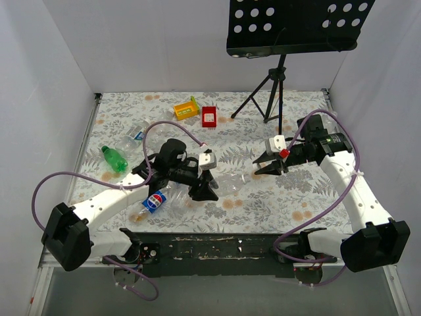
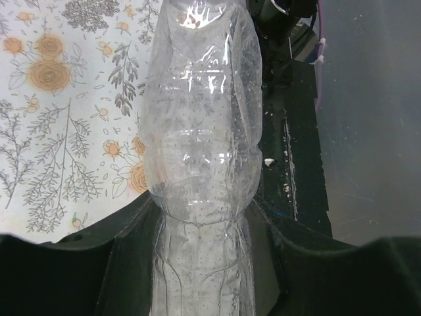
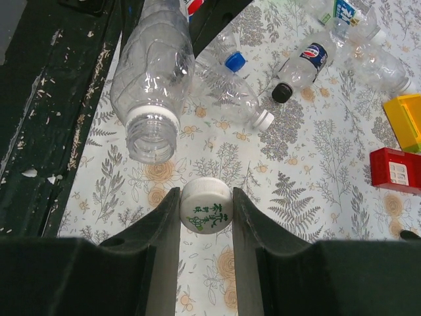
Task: Unscrew the bottle caps
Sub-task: Unscrew the bottle cap from the plastic bottle, then place the bottle cap at the center of the board, then place the plastic bottle at the center of the board.
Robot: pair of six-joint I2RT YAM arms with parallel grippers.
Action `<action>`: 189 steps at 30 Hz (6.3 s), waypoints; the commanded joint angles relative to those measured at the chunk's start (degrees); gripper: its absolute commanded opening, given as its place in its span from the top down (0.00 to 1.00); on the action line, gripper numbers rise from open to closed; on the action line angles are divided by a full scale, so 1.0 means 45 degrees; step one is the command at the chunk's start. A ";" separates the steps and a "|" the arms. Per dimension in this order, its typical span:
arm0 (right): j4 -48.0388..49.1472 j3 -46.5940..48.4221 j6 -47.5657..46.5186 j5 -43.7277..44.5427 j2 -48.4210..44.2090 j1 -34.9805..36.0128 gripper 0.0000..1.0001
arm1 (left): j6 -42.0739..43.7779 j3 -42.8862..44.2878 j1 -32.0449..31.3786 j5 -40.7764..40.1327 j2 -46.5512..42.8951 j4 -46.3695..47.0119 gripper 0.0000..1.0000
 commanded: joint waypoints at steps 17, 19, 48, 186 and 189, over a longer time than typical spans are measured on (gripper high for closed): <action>-0.0097 -0.0074 0.0510 -0.0594 -0.0141 -0.0026 0.95 | 0.0540 -0.0693 0.0038 -0.1416 -0.1633 0.0078 1.00; -0.0117 -0.0113 0.0549 -0.0633 -0.0141 -0.0006 0.94 | 0.0599 -0.0674 0.0057 -0.1455 -0.1614 -0.0038 1.00; 0.2285 -0.1657 0.3146 -0.0262 0.0620 -0.0025 0.75 | 0.0540 -0.1103 0.0038 -0.2900 -0.0578 0.0879 1.00; 0.0841 -0.0387 0.4241 -0.1648 0.0952 0.2240 0.18 | -0.2976 -0.3233 -0.3282 -0.5733 -0.0852 0.7383 1.00; 0.0899 -0.0270 0.4377 -0.1592 0.1089 0.2396 0.18 | -0.2937 -0.3193 -0.3321 -0.5752 -0.0813 0.7363 1.00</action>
